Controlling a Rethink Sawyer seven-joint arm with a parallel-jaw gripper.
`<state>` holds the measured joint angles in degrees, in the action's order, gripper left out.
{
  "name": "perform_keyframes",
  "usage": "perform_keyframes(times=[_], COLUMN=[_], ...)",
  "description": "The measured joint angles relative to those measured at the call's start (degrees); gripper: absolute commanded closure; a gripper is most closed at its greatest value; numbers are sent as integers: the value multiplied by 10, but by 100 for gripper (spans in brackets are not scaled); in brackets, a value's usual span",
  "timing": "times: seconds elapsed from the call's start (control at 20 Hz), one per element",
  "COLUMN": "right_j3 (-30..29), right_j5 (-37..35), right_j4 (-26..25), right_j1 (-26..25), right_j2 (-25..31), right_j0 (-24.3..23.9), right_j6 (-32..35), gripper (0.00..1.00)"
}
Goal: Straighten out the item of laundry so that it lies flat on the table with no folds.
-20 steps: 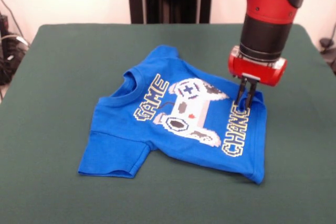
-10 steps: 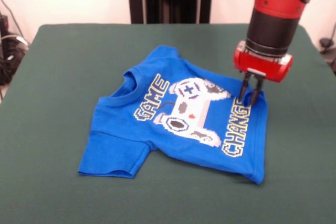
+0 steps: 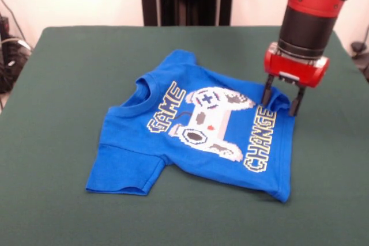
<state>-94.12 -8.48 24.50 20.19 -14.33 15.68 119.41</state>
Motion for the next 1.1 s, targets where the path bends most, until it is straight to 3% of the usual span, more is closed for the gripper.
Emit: perform_keyframes(times=[0.75, 1.1], right_j3=[-34, -60], right_j5=[0, 0], right_j4=[17, 44], right_j1=[4, 16], right_j2=[4, 6], right_j0=[-29, -18], right_j6=[0, 0], gripper=[0, 0])
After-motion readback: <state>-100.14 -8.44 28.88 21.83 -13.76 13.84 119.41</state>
